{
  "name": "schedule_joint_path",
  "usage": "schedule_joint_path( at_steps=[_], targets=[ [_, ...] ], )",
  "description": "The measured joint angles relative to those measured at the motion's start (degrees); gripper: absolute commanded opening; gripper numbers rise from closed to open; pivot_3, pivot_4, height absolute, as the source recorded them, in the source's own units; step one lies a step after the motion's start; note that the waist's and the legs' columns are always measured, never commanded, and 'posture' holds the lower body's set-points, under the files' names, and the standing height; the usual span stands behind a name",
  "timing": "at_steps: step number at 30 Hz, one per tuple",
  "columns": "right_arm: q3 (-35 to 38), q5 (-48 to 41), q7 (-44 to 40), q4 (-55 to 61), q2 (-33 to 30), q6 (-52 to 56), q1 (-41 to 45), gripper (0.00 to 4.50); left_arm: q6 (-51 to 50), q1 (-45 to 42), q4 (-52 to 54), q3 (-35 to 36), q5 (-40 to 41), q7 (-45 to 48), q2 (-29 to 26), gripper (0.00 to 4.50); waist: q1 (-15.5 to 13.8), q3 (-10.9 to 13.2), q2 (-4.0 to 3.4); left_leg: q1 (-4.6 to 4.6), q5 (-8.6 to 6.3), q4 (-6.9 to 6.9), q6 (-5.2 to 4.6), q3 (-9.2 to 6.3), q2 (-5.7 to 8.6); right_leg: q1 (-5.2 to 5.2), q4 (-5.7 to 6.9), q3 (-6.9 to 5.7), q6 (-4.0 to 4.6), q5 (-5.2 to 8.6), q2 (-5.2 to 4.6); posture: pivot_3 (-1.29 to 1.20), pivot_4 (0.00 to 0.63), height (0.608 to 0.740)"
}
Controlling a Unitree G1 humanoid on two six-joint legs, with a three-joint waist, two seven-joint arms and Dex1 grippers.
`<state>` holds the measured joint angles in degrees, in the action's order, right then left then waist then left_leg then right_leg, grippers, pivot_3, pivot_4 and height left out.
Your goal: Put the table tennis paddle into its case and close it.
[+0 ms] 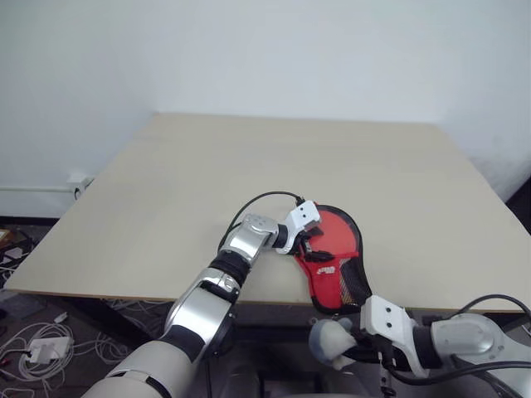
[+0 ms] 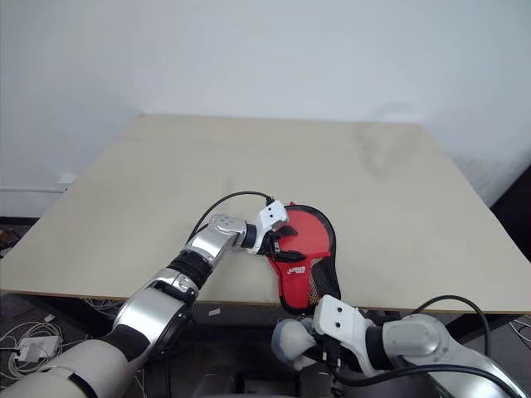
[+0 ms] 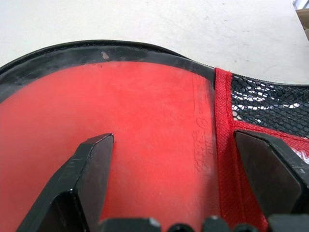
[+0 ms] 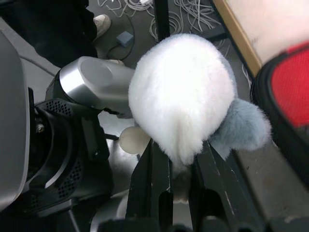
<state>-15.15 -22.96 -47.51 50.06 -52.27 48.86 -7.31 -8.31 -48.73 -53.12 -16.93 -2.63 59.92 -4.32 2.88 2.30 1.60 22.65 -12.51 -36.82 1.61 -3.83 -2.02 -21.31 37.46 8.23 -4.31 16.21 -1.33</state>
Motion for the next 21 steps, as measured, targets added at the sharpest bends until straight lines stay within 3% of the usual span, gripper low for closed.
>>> schedule_joint_path(
  at_steps=[8, 15, 21],
  targets=[
    [-9.37, 2.46, -1.55, -8.02, 5.52, -0.3, 15.57, 0.04, -1.01, 0.59, 2.23, -0.59, -0.21, 1.1, -1.05, 4.22, 0.13, -0.01, 0.04, 0.03, 0.11, 0.07, -0.18, 0.0, -0.03, -0.08, 0.03, 0.0, 0.0, -0.01, 0.05, 0.0, 0.0, 0.74],
    [-15.95, 7.82, -1.53, -20.52, 13.75, -6.52, 19.9, 0.04, -2.28, 1.3, 4.66, -1.11, -0.71, 1.99, -2.43, 4.22, 0.21, -0.04, 0.05, 0.0, 0.11, 0.09, -0.18, 0.01, -0.13, -0.11, 0.11, 0.02, 0.0, -0.02, 0.18, 0.0, 0.0, 0.74],
    [-16.63, 10.27, -0.76, -29.79, 20.73, -10.73, 22.94, 0.04, -3.48, 2.0, 6.27, -1.19, -1.06, 2.05, -2.94, 4.22, 0.23, -0.09, 0.08, -0.09, 0.11, 0.07, -0.17, 0.0, -0.33, -0.08, 0.16, 0.01, 0.07, -0.07, 0.4, 0.0, 0.0, 0.74]
  ],
)
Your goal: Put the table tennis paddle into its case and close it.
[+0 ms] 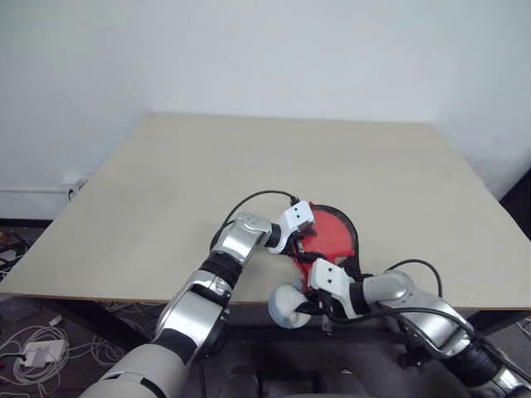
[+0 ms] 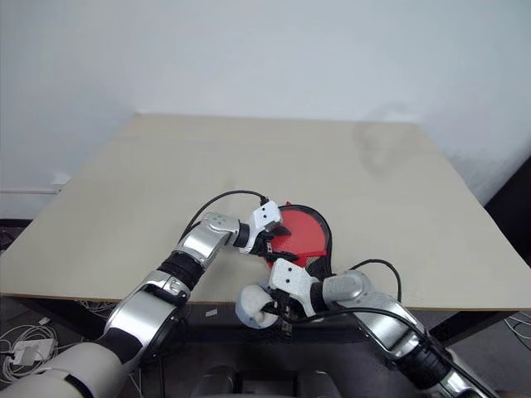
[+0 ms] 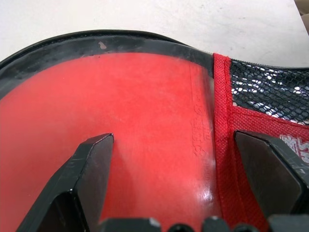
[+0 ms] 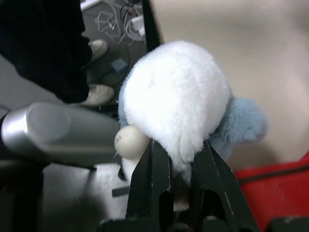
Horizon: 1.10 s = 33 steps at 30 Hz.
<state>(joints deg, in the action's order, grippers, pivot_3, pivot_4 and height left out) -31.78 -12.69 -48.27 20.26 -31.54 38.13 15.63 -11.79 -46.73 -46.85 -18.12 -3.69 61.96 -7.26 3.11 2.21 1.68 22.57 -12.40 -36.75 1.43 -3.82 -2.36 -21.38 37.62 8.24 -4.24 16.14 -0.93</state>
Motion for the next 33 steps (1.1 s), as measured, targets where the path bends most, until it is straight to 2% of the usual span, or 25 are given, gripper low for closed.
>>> schedule_joint_path(
  at_steps=[5, 10, 15, 26, 28, 30, 33],
  targets=[
    [0.73, 0.88, 0.35, -3.26, 2.34, -2.22, 1.0, 0.04, -0.39, -0.01, -0.05, 0.0, -0.08, -0.05, 0.02, 4.22, 0.22, -0.08, 0.0, -0.13, 0.0, 0.05, 0.01, -0.08, -0.07, -0.02, 0.09, -0.03, 0.09, -0.04, 0.11, 0.0, 0.0, 0.74],
    [6.71, 0.97, 5.04, -7.58, 6.43, -2.46, 3.13, 0.04, -0.32, -0.51, -0.76, 0.09, -0.11, -0.4, 0.44, 4.22, 0.57, -0.09, -0.1, -0.04, 0.01, -0.02, 0.02, -0.11, -0.05, -0.02, 0.09, -0.05, 0.1, -0.06, 0.11, 0.0, 0.0, 0.74],
    [9.55, -0.93, 5.41, -7.62, 8.34, -1.23, 3.45, 0.04, -0.09, -1.41, -1.78, 0.26, -0.11, -1.03, 0.76, 4.22, 0.72, -0.05, -0.17, 0.15, 0.01, 0.01, 0.01, -0.06, -0.05, -0.07, 0.07, -0.01, -0.03, -0.13, 0.1, 0.0, 0.0, 0.74],
    [8.19, -1.49, 5.34, -5.74, 8.45, -0.43, 2.66, 3.54, 0.17, -2.28, -3.32, 1.06, -0.15, -2.77, 0.7, 4.22, 1.08, -0.02, -0.24, 0.14, 0.01, 0.12, 0.01, -0.05, -0.04, -0.09, 0.03, 0.01, -0.03, -0.12, 0.1, 0.0, 0.0, 0.74],
    [8.53, -2.12, 5.0, -4.7, 7.82, -0.17, 1.93, 3.54, 0.22, -2.24, -3.32, 1.05, -0.15, -2.77, 0.72, 4.22, 1.04, -0.01, -0.25, 0.15, 0.0, 0.12, 0.02, -0.04, -0.04, -0.08, 0.01, 0.02, -0.03, -0.12, 0.1, 0.0, 0.0, 0.74],
    [13.64, -7.37, 4.09, -1.25, 6.56, 1.3, -1.91, 3.54, 0.45, -1.75, -2.89, 1.06, -0.06, -2.64, 1.03, 4.22, 0.81, 0.05, -0.31, 0.25, -0.01, 0.09, 0.03, -0.06, 0.01, -0.08, -0.06, 0.03, -0.06, -0.1, 0.06, 0.0, 0.0, 0.74],
    [23.04, -13.43, 4.48, 2.63, 5.49, 2.94, -2.91, 3.54, 1.15, -1.73, -3.36, 1.2, -0.06, -2.61, 0.66, 4.22, 0.97, 0.07, -0.34, 0.19, -0.01, 0.08, 0.03, -0.04, 0.02, -0.04, -0.06, 0.07, -0.06, -0.1, 0.05, 0.0, 0.0, 0.74]
  ],
)
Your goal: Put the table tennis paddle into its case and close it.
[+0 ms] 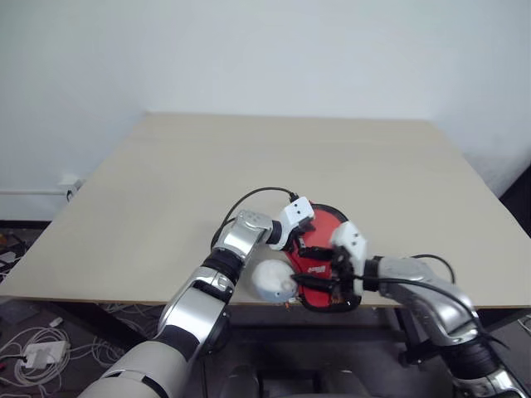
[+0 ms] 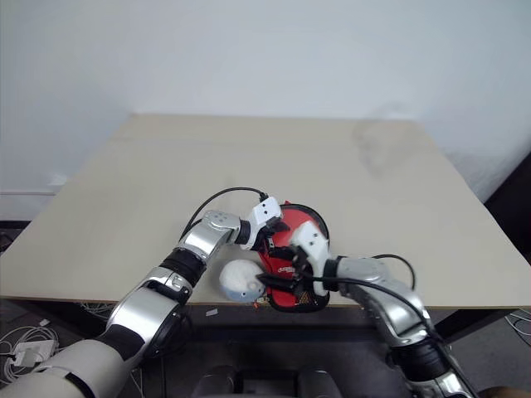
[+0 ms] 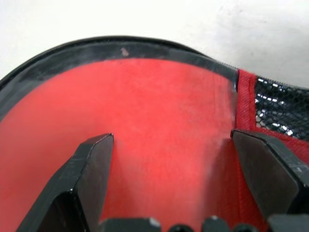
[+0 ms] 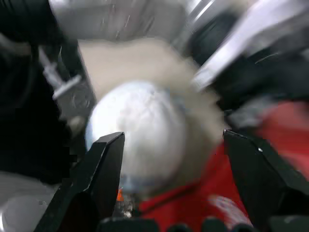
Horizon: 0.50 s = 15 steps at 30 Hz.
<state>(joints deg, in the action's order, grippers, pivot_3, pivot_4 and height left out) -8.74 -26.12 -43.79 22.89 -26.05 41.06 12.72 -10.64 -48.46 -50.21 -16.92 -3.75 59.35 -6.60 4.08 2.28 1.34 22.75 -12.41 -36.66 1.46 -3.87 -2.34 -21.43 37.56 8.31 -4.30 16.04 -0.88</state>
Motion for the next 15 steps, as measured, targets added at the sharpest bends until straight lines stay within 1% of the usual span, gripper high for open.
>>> schedule_joint_path(
  at_steps=[2, 4, 9, 10, 11, 12, 15],
  targets=[
    [6.75, -4.26, 1.39, 2.29, 0.5, 0.86, 0.59, 3.54, 0.1, -0.33, -0.79, 0.32, 0.14, 0.03, 0.24, 4.22, 0.02, -0.01, 0.0, -0.12, 0.0, 0.07, 0.0, -0.01, 0.0, -0.01, -0.02, -0.01, 0.09, 0.06, 0.0, 0.0, 0.0, 0.74],
    [10.23, -7.74, 2.77, 3.43, 1.46, 1.9, 0.67, 3.54, 0.0, -1.45, -2.7, 1.48, 0.69, -0.1, 0.78, 4.22, -0.01, 0.0, -0.01, -0.09, 0.0, 0.08, 0.0, -0.02, 0.0, -0.03, -0.02, -0.02, 0.12, 0.07, 0.0, 0.0, 0.0, 0.74],
    [13.73, -12.08, 5.38, 5.11, 1.54, 3.8, -1.36, 3.54, -1.0, -5.2, -9.11, 5.97, 3.22, -0.55, 0.22, 4.22, 0.07, 0.3, -0.1, 0.06, 0.01, 0.08, -0.01, 0.01, 0.0, -0.13, -0.01, 0.02, 0.1, 0.06, 0.0, 0.0, 0.0, 0.74],
    [14.06, -12.28, 5.69, 5.75, 1.39, 3.85, -2.27, 3.54, -1.13, -6.31, -10.8, 7.23, 3.92, -0.45, -0.6, 4.22, 0.15, 0.39, -0.14, 0.1, 0.01, 0.1, -0.01, 0.03, 0.0, -0.21, 0.01, 0.04, 0.02, 0.01, 0.0, 0.0, 0.0, 0.74],
    [14.08, -12.39, 6.07, 6.14, 1.05, 3.89, -3.08, 3.62, -0.96, -7.23, -12.13, 8.86, 4.76, -0.21, -1.94, 4.36, 0.23, 0.47, -0.19, 0.16, 0.01, 0.14, -0.02, 0.06, 0.0, -0.33, 0.03, 0.09, -0.01, 0.0, 0.0, 0.0, 0.0, 0.74],
    [14.09, -12.38, 6.27, 6.22, 0.75, 3.88, -3.67, 3.62, -0.76, -8.09, -13.22, 9.88, 5.12, -0.06, -2.91, 4.36, 0.23, 0.52, -0.2, 0.28, 0.02, 0.16, -0.03, 0.07, 0.0, -0.46, 0.06, 0.1, -0.02, -0.01, 0.01, 0.0, 0.0, 0.74],
    [13.88, -12.11, 7.38, 6.09, 0.66, 3.81, -4.57, 3.62, 0.11, -11.23, -16.28, 12.87, 6.17, 0.25, -6.62, 4.36, 0.08, 0.55, -0.25, 0.92, 0.06, 0.09, -0.07, 0.04, 0.02, -1.0, 0.15, 0.1, -0.04, -0.03, 0.03, 0.0, 0.0, 0.74]
  ],
)
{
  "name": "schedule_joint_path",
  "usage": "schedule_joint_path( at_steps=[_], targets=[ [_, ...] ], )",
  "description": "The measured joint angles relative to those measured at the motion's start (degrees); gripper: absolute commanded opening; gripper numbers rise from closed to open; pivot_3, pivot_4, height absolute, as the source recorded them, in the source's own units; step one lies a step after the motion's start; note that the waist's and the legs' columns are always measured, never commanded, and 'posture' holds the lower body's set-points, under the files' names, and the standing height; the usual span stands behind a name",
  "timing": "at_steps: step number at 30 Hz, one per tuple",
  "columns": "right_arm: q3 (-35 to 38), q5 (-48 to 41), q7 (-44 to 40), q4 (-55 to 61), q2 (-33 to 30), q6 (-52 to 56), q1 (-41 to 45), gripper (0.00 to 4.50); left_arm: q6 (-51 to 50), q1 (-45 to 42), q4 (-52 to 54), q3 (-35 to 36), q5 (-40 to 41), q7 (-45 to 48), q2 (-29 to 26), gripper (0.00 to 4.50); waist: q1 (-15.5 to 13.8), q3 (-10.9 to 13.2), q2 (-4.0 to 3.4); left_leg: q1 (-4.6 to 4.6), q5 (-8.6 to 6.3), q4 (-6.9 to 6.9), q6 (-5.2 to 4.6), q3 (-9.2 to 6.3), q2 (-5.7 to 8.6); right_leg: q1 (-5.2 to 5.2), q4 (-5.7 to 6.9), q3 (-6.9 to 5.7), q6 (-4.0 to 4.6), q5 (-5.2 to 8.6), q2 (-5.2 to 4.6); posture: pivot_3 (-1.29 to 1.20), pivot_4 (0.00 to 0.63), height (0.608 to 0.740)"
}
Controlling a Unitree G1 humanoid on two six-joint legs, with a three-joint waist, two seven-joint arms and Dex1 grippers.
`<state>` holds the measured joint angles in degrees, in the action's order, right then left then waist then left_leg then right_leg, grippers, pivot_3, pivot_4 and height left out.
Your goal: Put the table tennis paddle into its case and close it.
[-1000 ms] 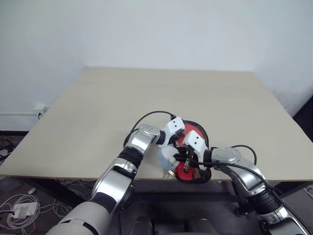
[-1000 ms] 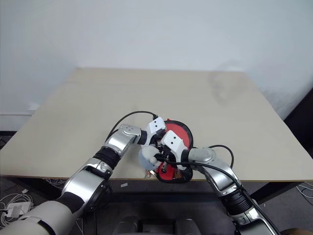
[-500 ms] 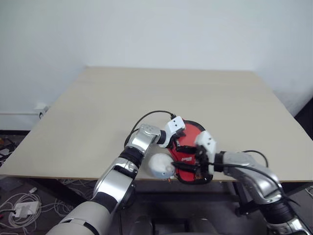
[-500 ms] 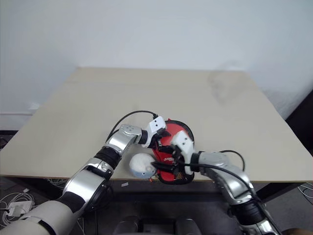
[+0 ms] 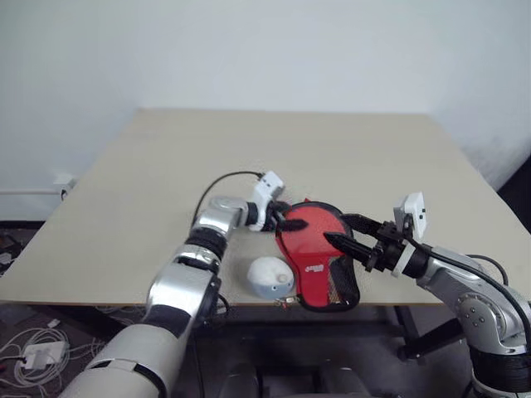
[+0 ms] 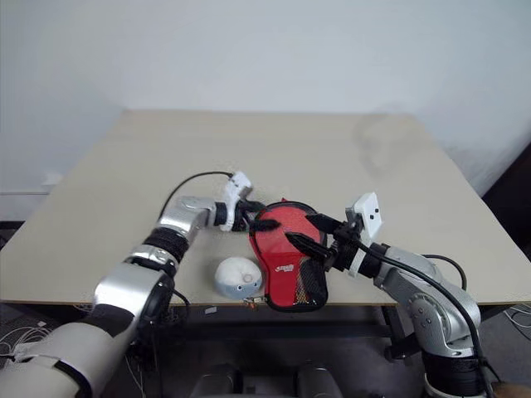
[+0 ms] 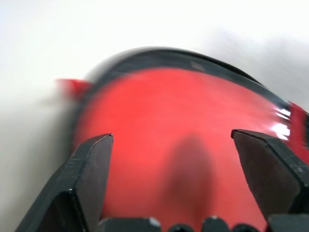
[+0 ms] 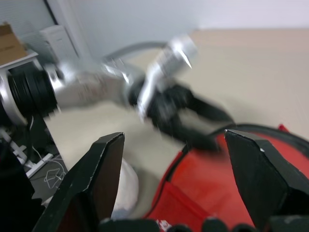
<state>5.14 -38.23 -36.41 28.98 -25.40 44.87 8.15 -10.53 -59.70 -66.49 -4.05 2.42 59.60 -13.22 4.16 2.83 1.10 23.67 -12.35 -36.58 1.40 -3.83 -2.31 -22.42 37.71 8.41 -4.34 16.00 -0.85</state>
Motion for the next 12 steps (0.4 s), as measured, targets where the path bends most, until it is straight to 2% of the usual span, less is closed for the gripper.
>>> schedule_joint_path(
  at_steps=[4, 7, 9, 12],
  targets=[
    [-0.08, 0.29, 1.34, -0.42, 0.27, -1.11, -1.29, 3.62, 0.58, -2.13, -1.65, 1.44, 0.39, 2.97, -5.86, 4.36, -0.05, 0.05, 0.07, 0.05, -0.01, 0.04, 0.0, 0.0, 0.01, 0.0, -0.07, 0.01, -0.01, 0.01, 0.0, 0.0, 0.0, 0.74],
    [1.15, 0.74, 2.99, -0.8, 0.36, -2.53, -3.76, 3.62, 0.6, -2.04, -1.91, 1.12, -0.48, 8.22, -13.99, 4.36, 0.14, 0.12, 0.01, 0.04, 0.0, 0.09, 0.0, 0.01, 0.0, -0.06, -0.03, 0.02, 0.0, 0.0, 0.0, 0.0, 0.0, 0.74],
    [2.22, 0.83, 3.93, -0.84, 0.67, -3.53, -4.49, 3.62, 0.18, -0.59, -1.3, 0.25, -1.69, 12.93, -18.83, 4.36, 0.13, 0.13, -0.06, -0.03, 0.0, 0.09, 0.0, 0.01, 0.0, 0.01, -0.01, 0.02, 0.01, 0.01, 0.0, 0.0, 0.0, 0.74],
    [4.07, 0.59, 4.72, -0.58, 0.74, -4.76, -5.7, 3.62, 0.64, 6.29, 1.0, -2.16, -3.76, 19.9, -24.62, 4.36, 0.1, 0.12, -0.13, -0.1, -0.01, 0.03, 0.0, 0.03, -0.02, 0.1, 0.01, 0.02, 0.03, 0.01, -0.01, 0.0, 0.0, 0.74]
  ],
)
